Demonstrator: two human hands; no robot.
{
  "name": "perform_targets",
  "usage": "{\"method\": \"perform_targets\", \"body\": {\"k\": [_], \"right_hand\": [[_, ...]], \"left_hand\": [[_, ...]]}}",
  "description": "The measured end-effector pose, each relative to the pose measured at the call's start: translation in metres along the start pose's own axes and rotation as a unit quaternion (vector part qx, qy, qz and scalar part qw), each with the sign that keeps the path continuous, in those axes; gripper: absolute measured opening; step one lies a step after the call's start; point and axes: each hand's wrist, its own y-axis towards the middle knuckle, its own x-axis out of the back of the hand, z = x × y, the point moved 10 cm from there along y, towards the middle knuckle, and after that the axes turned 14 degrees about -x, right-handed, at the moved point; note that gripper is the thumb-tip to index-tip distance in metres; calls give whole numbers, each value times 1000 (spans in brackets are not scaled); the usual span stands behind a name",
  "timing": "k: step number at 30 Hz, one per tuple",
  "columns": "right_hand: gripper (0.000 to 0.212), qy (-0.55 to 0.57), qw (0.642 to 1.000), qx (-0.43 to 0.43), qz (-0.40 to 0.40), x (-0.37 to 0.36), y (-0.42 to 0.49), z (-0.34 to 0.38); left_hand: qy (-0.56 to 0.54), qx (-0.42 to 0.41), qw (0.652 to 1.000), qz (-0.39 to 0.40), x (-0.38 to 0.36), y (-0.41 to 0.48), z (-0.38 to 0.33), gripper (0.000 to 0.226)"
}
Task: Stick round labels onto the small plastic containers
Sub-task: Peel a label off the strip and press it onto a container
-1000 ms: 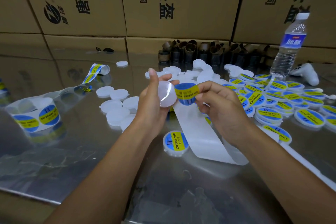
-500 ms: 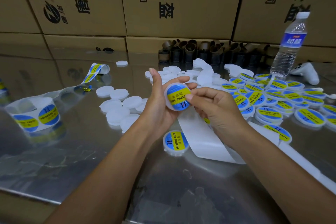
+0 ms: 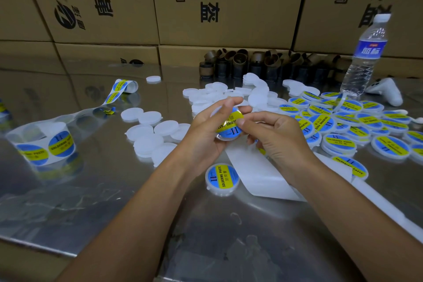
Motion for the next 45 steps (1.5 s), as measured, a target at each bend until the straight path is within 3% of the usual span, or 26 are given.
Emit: {"method": "perform_targets", "body": {"k": [17,26,33,39,45], "right_hand": [[6,0,1000,-3,-8,2,3,-3],[17,-14,994,78,-69,8,-4,7],[24,-125,972,161,-120,4,-9,18],[33,-312,914,197,-167,-3,-16,18],[38,-260,941,155,-152,6,-8,15]], "left_hand": [[-15,-4,1000,13,-3,-2,-2,22],[-24,9,999,32,-14,-6,-2,29],[-68,14,997,27,-18,-6,-1,33],[-70,16,997,40,-21,-6,-1,35],[-78,19,996,37,-20,-6,0,34]]}}
